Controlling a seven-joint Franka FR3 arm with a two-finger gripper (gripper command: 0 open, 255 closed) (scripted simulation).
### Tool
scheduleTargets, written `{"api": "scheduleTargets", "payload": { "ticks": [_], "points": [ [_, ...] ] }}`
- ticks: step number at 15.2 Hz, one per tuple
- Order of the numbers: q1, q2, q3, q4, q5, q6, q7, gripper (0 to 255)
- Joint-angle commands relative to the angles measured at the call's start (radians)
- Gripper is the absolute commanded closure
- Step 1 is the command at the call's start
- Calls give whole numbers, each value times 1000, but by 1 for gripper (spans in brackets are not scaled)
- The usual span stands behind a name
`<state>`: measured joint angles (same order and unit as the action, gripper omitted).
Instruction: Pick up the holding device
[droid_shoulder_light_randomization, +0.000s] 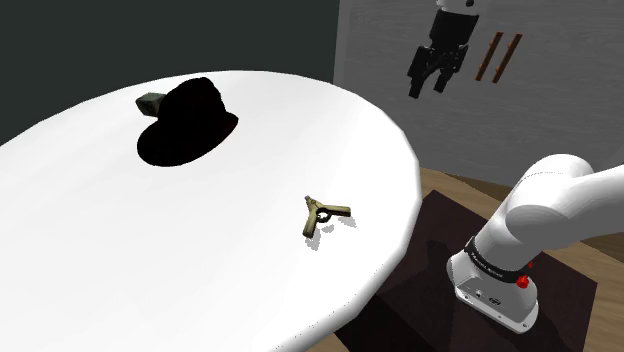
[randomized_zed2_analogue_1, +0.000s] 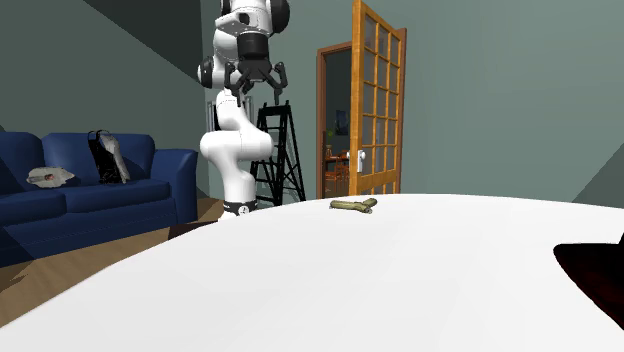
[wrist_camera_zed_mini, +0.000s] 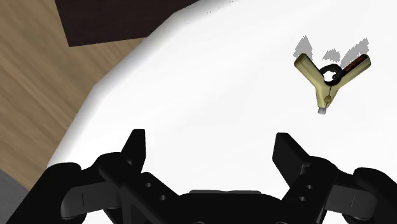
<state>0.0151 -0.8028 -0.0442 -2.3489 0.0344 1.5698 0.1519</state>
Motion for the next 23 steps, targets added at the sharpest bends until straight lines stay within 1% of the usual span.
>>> {"api": "scheduleTargets", "payload": {
  "ticks": [1,7,12,18,23],
  "points": [
    [0,0,0,0,0,0,0,0],
    [40,48,109,-97,62,153,99,0],
    [74,130,202,-144,107,289,180,0],
    [105,277,316,-155,138,456,282,0],
    [115,434,411,-127,129,591,380,0]
  ]
}}
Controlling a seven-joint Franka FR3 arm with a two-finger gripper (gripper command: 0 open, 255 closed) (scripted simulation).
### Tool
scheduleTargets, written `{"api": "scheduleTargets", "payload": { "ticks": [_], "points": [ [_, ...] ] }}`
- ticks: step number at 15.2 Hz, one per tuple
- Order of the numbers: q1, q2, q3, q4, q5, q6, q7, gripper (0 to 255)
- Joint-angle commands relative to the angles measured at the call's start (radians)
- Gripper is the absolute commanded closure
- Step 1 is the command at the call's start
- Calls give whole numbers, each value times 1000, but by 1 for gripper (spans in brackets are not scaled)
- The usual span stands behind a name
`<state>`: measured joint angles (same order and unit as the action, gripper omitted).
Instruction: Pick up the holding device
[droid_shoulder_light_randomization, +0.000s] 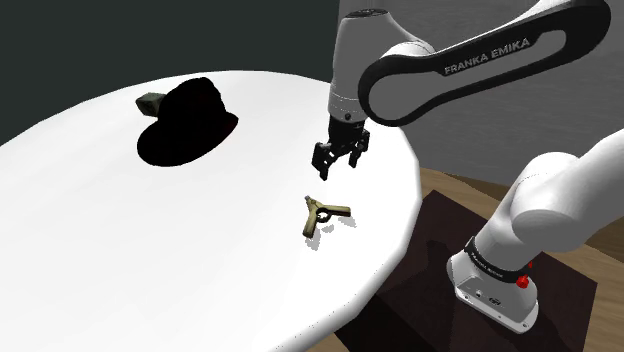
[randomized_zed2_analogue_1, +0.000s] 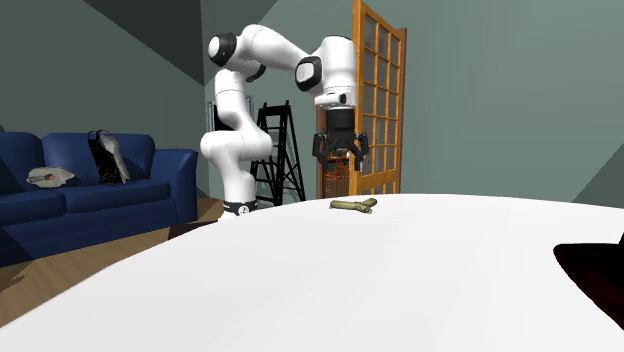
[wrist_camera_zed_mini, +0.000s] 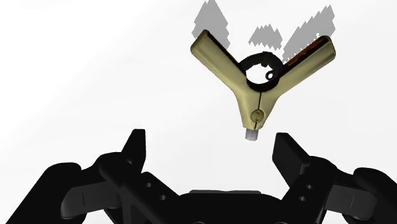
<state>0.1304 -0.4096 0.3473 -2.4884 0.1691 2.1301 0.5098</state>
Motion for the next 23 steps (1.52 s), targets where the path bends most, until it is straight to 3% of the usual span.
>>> {"api": "scheduleTargets", "payload": {
  "ticks": [1,5,15,16,23],
  "points": [
    [0,76,39,22,-14,56,44,0],
    [-2,226,109,74,-72,149,146,0],
    [-8,307,124,33,-112,265,179,0],
    [-7,306,124,33,-111,264,179,255],
    [-7,306,124,33,-112,264,179,255]
  ]
}}
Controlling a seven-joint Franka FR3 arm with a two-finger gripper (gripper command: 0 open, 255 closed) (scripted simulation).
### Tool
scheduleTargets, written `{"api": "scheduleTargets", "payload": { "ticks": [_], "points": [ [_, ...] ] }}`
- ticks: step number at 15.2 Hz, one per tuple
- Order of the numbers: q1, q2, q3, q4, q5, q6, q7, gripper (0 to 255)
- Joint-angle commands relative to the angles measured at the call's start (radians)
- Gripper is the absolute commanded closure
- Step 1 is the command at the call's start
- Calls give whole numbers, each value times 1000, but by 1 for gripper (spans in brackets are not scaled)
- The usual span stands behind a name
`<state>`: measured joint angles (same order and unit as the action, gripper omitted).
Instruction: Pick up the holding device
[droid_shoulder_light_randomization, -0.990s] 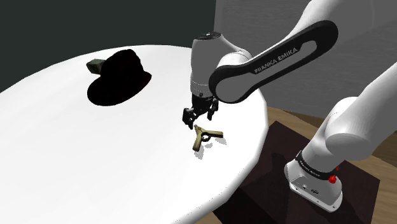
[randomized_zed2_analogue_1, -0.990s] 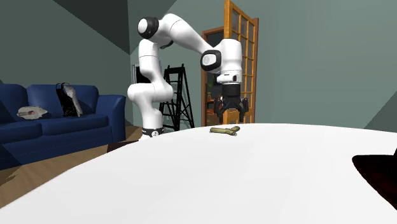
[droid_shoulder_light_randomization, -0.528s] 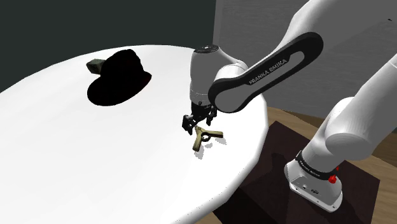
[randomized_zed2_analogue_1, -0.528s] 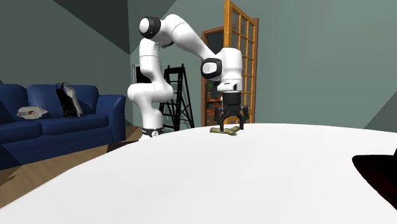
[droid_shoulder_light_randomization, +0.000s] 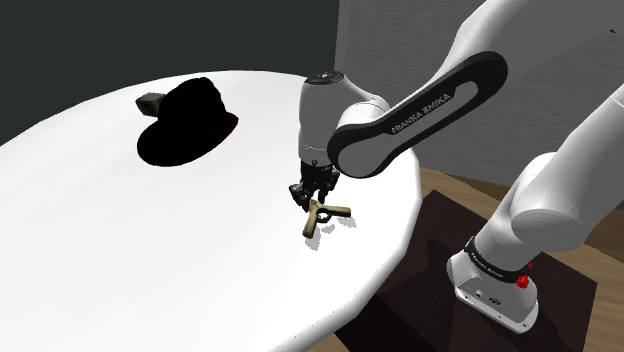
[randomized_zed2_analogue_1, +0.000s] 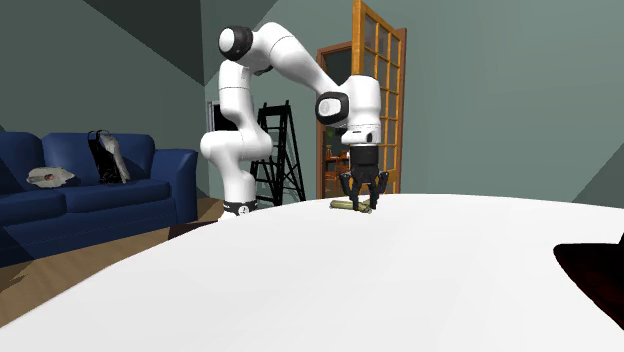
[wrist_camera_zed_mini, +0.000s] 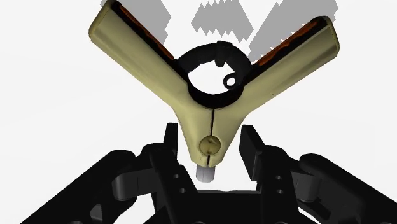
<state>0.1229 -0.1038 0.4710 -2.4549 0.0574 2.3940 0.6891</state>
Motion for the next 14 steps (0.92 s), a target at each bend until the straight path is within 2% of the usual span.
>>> {"api": "scheduleTargets", "payload": {
  "ticks": [1,14],
  "points": [
    [0,0,0,0,0,0,0,255],
    [8,-109,-20,74,49,-175,-40,255]
  ]
}}
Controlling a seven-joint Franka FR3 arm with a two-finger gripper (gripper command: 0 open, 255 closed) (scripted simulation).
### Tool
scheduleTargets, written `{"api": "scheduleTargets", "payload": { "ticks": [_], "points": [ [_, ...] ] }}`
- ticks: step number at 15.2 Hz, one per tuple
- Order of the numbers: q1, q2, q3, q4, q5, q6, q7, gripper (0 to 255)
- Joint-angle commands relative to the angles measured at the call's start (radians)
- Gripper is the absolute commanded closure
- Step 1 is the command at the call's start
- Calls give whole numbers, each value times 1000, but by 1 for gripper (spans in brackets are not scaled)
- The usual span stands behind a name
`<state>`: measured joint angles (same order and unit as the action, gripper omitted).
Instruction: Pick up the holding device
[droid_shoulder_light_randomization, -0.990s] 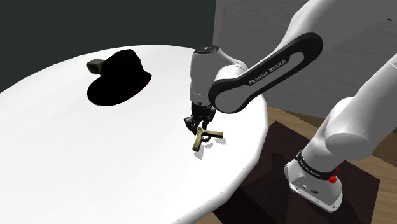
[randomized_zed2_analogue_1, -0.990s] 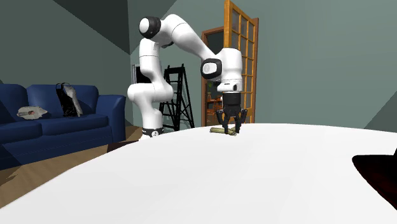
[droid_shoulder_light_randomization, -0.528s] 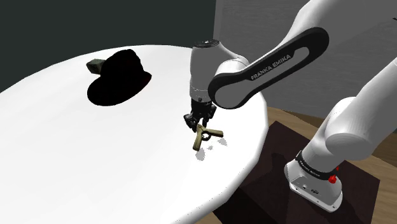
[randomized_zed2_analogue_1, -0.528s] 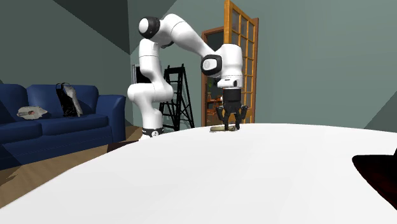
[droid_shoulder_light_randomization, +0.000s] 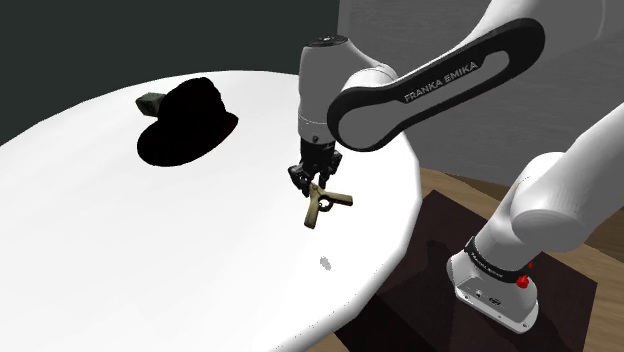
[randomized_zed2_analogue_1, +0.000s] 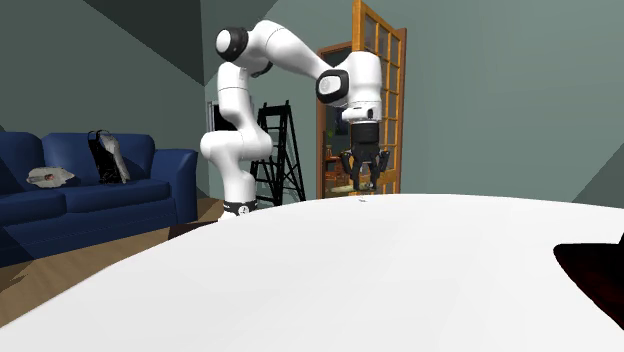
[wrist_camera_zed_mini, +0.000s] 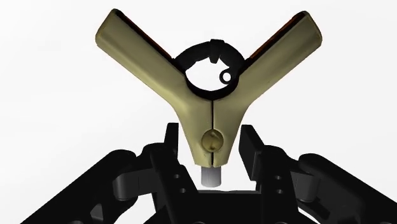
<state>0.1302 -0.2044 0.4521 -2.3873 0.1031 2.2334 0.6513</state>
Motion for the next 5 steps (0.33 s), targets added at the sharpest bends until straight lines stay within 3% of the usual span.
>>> {"api": "scheduleTargets", "payload": {
  "ticks": [1,5],
  "points": [
    [1,-15,-3,14,5,-29,-4,255],
    [2,-30,-8,31,10,-60,-8,255]
  ]
}}
